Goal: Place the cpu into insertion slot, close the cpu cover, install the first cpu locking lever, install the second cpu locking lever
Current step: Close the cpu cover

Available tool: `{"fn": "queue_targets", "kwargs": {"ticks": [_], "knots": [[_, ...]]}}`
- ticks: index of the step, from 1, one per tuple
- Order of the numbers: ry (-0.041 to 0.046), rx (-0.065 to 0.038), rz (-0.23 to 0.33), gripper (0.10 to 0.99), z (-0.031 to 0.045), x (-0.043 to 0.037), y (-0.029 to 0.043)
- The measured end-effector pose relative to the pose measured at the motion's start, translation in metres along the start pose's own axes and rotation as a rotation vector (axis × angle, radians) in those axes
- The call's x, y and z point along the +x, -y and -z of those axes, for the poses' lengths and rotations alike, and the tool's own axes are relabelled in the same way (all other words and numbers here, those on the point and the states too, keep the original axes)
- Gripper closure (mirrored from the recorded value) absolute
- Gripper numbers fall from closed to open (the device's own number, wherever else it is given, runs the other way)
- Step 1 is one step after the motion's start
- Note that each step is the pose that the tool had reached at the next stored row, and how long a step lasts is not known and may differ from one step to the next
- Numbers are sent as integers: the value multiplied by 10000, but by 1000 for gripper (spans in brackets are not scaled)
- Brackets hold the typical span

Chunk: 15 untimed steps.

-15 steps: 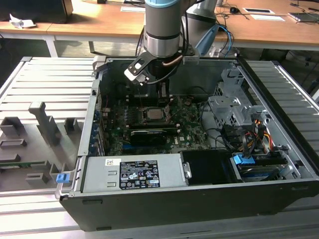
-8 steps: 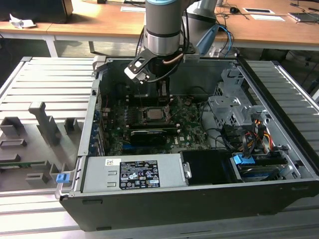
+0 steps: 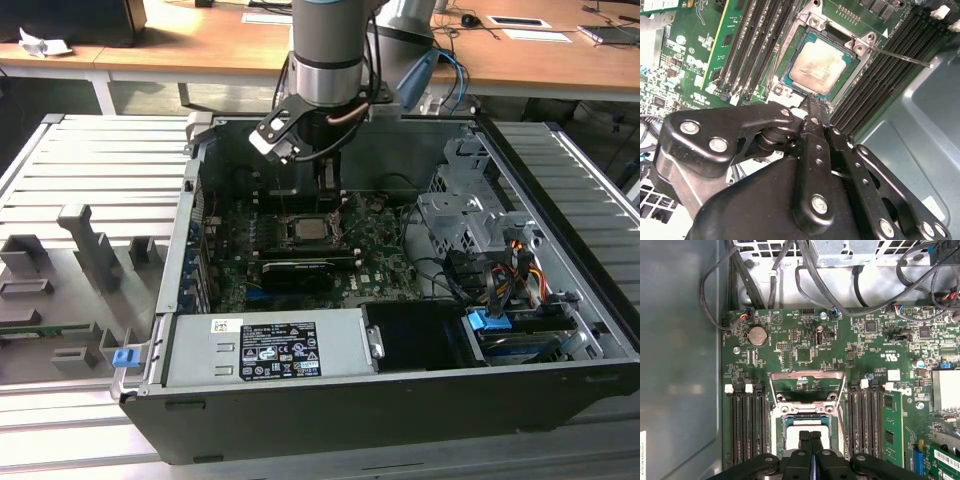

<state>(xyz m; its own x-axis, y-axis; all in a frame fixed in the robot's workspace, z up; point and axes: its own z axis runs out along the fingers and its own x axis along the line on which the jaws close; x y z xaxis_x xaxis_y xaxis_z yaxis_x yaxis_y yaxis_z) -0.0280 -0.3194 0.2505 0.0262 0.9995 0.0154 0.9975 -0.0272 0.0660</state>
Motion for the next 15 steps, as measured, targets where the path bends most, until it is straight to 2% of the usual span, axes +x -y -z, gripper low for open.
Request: {"fn": "queue_targets", "kwargs": {"ticks": [5, 11, 15], "knots": [[0, 0, 0, 980, 75, 1, -5], [4, 3, 0, 980, 87, 1, -7], [0, 0, 0, 980, 158, 3, -12]]}}
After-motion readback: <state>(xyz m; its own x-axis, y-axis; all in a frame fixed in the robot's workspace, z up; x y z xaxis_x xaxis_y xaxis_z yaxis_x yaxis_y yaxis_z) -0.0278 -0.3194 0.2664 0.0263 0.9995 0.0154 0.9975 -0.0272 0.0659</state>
